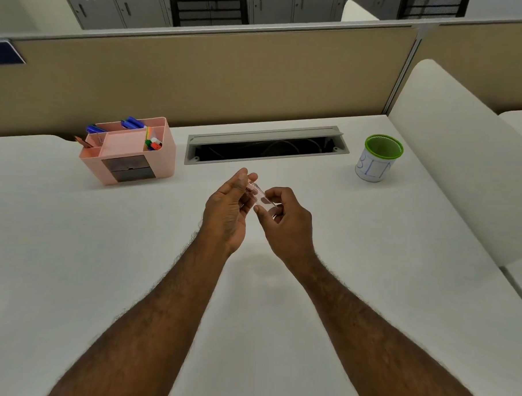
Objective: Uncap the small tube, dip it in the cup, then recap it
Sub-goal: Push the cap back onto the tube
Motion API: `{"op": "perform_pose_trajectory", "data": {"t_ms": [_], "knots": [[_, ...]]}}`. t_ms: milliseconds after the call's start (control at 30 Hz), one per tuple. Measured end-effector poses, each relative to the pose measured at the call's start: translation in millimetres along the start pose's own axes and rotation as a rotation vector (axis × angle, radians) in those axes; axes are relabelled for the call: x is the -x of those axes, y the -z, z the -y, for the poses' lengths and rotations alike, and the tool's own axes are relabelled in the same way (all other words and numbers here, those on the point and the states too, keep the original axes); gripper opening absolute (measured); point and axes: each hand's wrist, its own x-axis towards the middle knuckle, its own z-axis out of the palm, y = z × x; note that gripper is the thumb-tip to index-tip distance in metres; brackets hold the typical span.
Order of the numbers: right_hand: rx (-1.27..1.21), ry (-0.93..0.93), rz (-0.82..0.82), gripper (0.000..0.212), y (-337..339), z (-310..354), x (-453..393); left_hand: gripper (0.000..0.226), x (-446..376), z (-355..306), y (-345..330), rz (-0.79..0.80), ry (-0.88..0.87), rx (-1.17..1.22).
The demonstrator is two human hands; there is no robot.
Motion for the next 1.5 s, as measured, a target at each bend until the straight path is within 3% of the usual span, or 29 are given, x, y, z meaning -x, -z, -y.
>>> {"op": "perform_pose_trajectory", "data": {"t_ms": [433,833,1133,1333,1500], "knots": [[0.081,0.067,-0.062,0.032,-1,7,7,0.013,2,-4,0,0.02,0.053,0.011],[0.284,0.363,-0.151,0.028,6,9,11,0.014,4,-10,0,0.015,0.075,-0.002],[-0.098,-0.082,-0.077,0.023,6,15,4,0.018,6,-18,3,0.154,0.065,0.025],[-0.506,-0.456,0.104,0.013,11,23,-1,0.022,3,-21,6,0.222,0.038,-0.062],[-0.863,-0.626,0.25,0.03,19,26,-1,0.027,1,-21,10,0.304,0.026,-0.144]]}}
